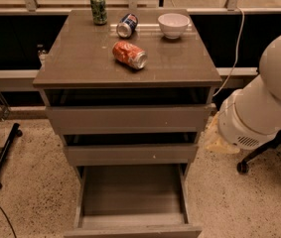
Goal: Close bottom drawer
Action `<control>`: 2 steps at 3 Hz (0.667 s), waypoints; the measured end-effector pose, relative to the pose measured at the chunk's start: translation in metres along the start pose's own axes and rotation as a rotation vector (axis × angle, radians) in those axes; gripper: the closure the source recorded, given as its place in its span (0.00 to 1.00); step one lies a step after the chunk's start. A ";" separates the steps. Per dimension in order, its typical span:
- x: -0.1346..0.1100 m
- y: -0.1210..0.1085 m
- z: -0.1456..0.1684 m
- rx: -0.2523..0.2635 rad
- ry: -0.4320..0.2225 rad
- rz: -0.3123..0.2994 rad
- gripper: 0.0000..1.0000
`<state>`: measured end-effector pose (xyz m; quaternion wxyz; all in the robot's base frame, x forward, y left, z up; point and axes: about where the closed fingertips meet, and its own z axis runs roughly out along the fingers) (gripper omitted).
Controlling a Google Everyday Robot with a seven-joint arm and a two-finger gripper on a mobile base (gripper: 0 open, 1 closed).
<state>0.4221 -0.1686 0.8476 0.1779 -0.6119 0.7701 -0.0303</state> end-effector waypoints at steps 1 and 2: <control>-0.004 0.013 0.039 -0.052 -0.025 0.006 1.00; -0.001 0.025 0.078 -0.090 -0.074 0.026 1.00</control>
Offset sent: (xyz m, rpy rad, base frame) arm 0.0048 0.0285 -0.1317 0.1814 0.1014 0.0176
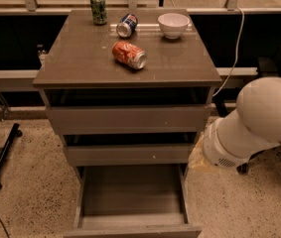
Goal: Close bottom drawer
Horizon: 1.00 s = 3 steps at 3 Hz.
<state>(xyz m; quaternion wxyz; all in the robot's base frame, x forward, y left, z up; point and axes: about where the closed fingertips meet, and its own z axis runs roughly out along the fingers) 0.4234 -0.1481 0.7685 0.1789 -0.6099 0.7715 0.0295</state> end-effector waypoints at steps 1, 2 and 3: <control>0.001 0.000 0.010 -0.003 -0.016 0.005 1.00; -0.001 0.006 0.025 -0.021 -0.003 -0.008 1.00; 0.000 0.013 0.053 -0.033 -0.020 0.001 1.00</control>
Offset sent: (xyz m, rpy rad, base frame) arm -0.0009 0.0196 -0.0473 -0.0062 0.0463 0.0344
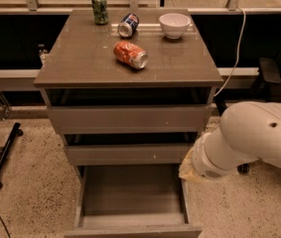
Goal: Close bottom drawer
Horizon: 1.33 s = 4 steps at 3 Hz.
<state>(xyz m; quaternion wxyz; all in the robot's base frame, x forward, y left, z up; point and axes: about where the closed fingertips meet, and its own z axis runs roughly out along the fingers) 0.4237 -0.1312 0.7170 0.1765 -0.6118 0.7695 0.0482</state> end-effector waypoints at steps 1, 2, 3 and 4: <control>0.008 -0.002 0.037 -0.001 -0.053 0.044 1.00; 0.012 -0.006 0.057 0.004 -0.093 0.068 1.00; 0.018 -0.010 0.080 -0.001 -0.143 0.097 1.00; 0.027 -0.013 0.098 -0.021 -0.198 0.167 1.00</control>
Offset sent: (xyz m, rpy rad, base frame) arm 0.0252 0.0029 -0.0808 0.1575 -0.0144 -0.0784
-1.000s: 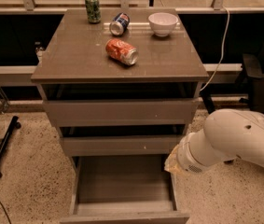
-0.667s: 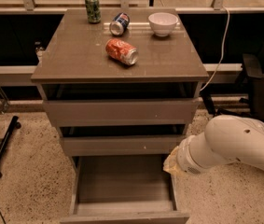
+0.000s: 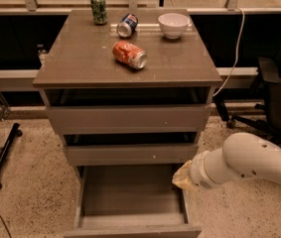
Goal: Close bottom drawer
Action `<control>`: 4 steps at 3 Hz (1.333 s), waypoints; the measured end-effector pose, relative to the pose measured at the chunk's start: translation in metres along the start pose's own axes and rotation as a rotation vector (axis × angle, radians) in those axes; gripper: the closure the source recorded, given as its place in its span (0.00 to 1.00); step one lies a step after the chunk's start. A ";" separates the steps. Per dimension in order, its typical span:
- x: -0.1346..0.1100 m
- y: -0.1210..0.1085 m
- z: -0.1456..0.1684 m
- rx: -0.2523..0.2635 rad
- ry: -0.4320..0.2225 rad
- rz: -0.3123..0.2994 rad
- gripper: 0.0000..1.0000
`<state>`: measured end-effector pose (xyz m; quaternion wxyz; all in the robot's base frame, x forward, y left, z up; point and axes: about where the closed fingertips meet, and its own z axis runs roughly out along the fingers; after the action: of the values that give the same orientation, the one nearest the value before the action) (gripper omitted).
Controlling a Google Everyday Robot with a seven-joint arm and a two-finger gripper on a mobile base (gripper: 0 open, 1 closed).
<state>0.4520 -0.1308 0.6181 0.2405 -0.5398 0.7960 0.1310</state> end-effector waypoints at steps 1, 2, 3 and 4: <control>0.002 0.001 0.004 -0.008 -0.008 0.013 1.00; 0.006 0.006 0.022 -0.018 0.016 -0.001 1.00; 0.016 0.011 0.046 -0.035 0.030 0.000 1.00; 0.031 0.015 0.069 -0.065 0.032 0.018 1.00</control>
Offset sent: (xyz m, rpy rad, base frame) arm -0.0030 0.0162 -0.0466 -0.0402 0.0340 0.0285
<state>0.4452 -0.1177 0.5426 0.2088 -0.5421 0.7999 0.1505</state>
